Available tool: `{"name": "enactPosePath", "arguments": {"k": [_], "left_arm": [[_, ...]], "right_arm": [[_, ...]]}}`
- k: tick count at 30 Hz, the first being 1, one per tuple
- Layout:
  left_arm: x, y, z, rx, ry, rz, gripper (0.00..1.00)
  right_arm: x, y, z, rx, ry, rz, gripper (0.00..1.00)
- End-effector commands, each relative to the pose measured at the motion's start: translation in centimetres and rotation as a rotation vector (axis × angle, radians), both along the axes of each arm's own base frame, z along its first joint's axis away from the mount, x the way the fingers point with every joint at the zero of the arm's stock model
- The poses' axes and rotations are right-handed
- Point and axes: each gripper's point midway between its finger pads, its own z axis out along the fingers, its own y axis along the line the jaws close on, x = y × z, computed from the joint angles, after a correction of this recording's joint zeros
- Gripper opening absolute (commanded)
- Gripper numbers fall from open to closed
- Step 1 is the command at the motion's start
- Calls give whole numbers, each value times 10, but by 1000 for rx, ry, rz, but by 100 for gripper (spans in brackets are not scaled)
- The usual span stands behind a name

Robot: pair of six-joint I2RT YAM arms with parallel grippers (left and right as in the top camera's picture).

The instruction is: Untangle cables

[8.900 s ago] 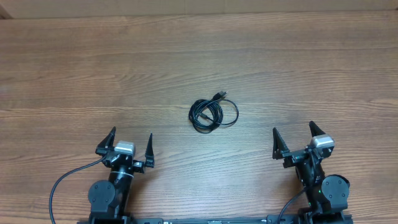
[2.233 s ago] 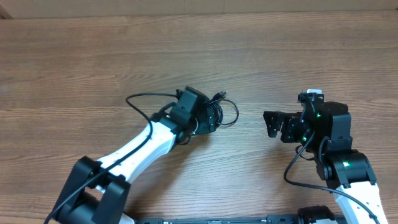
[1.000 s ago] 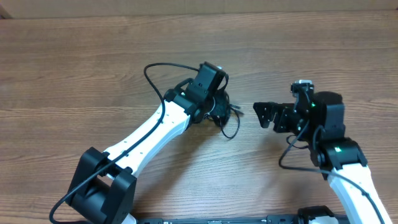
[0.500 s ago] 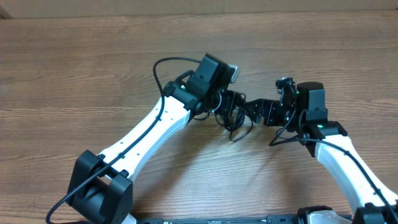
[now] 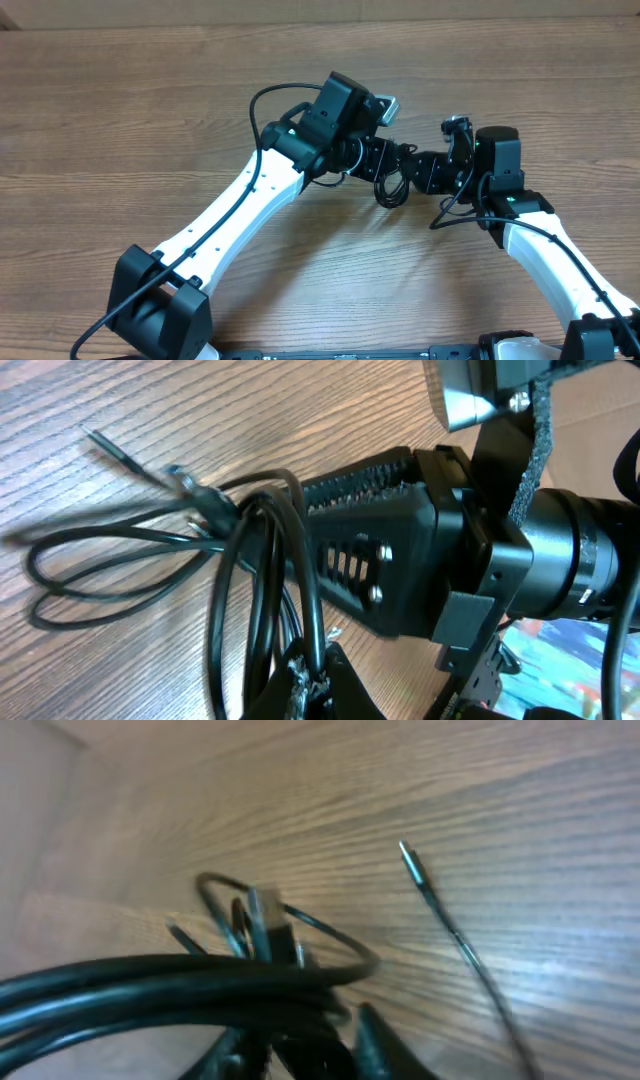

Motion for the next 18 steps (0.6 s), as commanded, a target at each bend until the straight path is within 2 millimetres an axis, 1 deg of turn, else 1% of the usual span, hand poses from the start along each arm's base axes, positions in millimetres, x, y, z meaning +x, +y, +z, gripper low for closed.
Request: {"name": "enactPosePath", "arguments": {"k": [1,2,5,7,10,12,13,14,15,17,18], "left_arm": [[4,-1,24,-57,-32,-21,4],[6,2,24,-57,-32,-15,4],[14,12,24,-53,-27,14,4],[22,23,24,-47,-24,44,4],[37,48,22,-24,-22,113,4],[49,69,15,20,-18,180,4],[55,81,11,49,-15,216,4],[59,93,7,78,-12,252,4],[63,104,4,104,-6,284,4],[67,116,1,118,3,313,4],[68,120,1,119,8,322,4]], "right_arm": [[12,-15,0,-78,-18,-79,8],[13,-21,-5,-106,-6,-107,4],[11,-39,-15,-151,52,-214,4],[9,-49,-21,-172,89,-282,4],[6,-56,-26,-182,120,-332,4],[6,-56,-26,-168,133,-351,4],[5,-54,-26,-145,143,-354,4],[5,-46,-24,-110,145,-326,4],[4,-34,-19,-66,138,-262,4],[-1,-5,-5,31,100,-96,4],[-4,10,5,90,73,-9,4]]}}
